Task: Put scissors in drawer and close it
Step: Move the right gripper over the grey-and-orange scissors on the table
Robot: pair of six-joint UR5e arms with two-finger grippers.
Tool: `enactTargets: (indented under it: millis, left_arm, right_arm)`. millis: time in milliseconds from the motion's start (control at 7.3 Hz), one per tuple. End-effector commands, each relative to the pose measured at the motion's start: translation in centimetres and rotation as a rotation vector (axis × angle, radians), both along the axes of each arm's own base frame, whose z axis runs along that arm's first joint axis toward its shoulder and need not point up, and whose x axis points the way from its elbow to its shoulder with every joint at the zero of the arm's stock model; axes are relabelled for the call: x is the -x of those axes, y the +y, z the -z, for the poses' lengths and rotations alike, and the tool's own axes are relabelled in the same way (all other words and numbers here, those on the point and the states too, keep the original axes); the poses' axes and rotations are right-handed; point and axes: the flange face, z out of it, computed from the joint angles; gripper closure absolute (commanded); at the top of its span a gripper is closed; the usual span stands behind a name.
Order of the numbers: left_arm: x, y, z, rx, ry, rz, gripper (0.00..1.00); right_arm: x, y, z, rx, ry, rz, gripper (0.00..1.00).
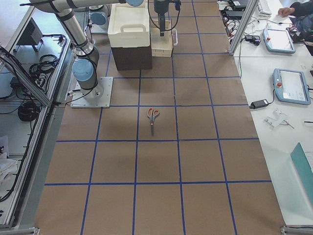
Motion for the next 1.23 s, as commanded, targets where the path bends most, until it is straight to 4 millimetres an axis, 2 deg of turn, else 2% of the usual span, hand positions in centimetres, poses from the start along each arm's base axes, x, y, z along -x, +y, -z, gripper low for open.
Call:
enactTargets:
  millis: [0, 411, 548, 685, 822, 1096]
  left_arm:
    - [0.0, -0.1, 0.0, -0.001, 0.001, 0.0, 0.0]
    - [0.1, -0.3, 0.3, -0.007, -0.001, 0.0, 0.0]
    - [0.1, -0.1, 0.0, -0.001, 0.0, 0.0, 0.0]
    - [0.1, 0.1, -0.1, 0.002, 0.0, 0.0, 0.0]
    - [0.0, 0.2, -0.1, -0.002, -0.011, -0.001, 0.0]
    - [0.1, -0.1, 0.1, -0.002, 0.0, 0.0, 0.0]
  right_arm:
    - [0.2, 0.1, 0.1, -0.005, 0.001, -0.001, 0.0]
    - [0.9, 0.0, 0.3, -0.023, 0.006, -0.002, 0.0]
    - [2.1, -0.4, 0.5, -0.027, 0.03, -0.086, 0.01]
    - [6.5, -1.2, 0.8, -0.043, 0.034, -0.166, 0.01]
    - [12.5, -1.5, 3.1, -0.078, 0.011, -0.279, 0.01]
    - [22.2, 0.1, 10.3, -0.124, -0.036, -0.527, 0.02]
